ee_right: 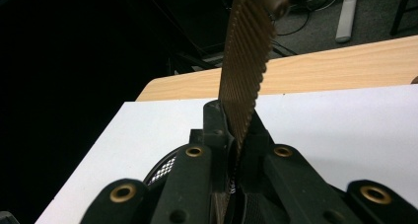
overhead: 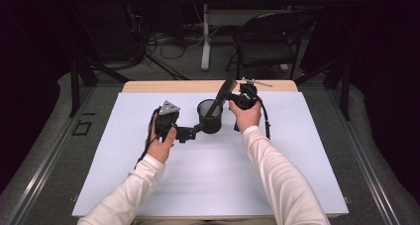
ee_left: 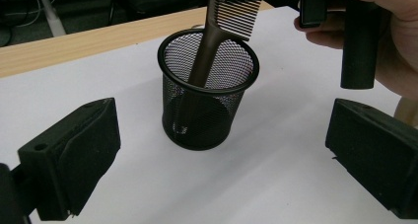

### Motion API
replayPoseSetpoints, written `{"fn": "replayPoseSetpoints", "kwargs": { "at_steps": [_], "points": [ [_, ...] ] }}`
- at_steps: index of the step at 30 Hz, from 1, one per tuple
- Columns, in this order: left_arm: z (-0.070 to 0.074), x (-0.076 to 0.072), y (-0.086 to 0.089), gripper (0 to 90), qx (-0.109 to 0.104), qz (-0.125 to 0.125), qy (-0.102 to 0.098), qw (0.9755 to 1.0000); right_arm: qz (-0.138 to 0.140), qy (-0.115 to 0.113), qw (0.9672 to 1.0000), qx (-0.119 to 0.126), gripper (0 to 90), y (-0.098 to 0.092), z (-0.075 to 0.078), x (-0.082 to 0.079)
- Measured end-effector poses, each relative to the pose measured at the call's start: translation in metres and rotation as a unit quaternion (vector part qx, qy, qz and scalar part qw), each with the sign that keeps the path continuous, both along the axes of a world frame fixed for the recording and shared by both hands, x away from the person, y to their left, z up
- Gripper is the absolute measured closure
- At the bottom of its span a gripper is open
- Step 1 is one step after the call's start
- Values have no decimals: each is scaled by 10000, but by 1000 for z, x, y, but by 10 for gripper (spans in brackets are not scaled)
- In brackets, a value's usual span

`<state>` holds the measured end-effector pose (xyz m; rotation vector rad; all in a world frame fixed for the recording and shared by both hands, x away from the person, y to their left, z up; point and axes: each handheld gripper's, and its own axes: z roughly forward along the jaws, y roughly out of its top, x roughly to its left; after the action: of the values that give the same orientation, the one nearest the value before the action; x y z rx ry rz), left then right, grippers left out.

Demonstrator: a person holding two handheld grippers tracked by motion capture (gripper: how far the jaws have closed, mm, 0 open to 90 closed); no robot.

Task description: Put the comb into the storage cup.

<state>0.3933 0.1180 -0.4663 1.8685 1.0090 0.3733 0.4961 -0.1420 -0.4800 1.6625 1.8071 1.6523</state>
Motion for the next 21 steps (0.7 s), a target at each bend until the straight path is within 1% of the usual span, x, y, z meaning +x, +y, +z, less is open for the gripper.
{"fn": "replayPoseSetpoints", "kwargs": {
  "at_steps": [15,21],
  "points": [
    [0,0,-1,5,-11,-5,12,10000,-4,-3,10000,-19,856,0,0,0],
    [-1,0,-1,5,-1,-8,9,10000,22,-8,10000,11,829,0,0,0]
  ]
}}
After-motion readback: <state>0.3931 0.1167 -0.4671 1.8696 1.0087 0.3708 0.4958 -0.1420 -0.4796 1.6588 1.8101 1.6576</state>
